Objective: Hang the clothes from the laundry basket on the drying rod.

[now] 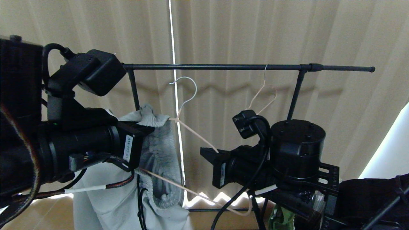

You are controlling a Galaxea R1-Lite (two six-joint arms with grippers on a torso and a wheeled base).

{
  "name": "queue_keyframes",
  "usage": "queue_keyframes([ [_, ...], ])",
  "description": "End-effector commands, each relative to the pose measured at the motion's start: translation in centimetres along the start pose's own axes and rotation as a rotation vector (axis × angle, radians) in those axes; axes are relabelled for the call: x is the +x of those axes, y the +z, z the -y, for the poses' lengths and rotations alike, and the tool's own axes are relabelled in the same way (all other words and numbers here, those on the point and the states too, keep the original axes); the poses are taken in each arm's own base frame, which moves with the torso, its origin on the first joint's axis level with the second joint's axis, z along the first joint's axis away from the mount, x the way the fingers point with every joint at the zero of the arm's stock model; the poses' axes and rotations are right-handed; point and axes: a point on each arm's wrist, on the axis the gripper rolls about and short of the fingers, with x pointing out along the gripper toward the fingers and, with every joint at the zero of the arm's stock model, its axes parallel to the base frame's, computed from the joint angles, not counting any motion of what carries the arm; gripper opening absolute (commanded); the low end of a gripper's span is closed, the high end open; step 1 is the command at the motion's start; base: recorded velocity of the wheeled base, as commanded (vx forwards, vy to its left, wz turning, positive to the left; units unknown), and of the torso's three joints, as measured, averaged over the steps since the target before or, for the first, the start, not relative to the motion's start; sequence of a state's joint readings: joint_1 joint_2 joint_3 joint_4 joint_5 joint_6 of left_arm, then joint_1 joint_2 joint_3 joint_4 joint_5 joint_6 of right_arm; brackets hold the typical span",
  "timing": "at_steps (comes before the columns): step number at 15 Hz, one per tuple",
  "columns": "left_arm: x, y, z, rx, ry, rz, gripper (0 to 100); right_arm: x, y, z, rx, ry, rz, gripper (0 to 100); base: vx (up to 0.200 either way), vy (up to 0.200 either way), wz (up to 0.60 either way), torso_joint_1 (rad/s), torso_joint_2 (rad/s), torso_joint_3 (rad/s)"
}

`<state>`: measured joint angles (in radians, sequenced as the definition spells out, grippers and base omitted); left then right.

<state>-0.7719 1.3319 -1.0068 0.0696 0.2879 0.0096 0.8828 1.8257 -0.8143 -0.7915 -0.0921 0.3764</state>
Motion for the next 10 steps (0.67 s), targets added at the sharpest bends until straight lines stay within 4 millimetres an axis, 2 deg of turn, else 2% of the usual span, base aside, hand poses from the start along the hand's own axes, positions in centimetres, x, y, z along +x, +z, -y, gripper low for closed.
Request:
queue_keyframes([
  [1, -0.6, -0.2, 0.1, 0.002, -0.04, 0.008, 0, -0.6, 0.8, 0.1, 0.004, 0.0, 0.027, 0, 0.0, 0.0, 0.0, 0.0, 0.0, 0.0],
  [10, 0.3, -2.5, 0.8, 0.024, -0.144, -0.029, 0, -2.0, 2.4, -0.4, 0.007, 0.023, 0.088, 0, 0.0, 0.0, 0.0, 0.0, 0.0, 0.0],
])
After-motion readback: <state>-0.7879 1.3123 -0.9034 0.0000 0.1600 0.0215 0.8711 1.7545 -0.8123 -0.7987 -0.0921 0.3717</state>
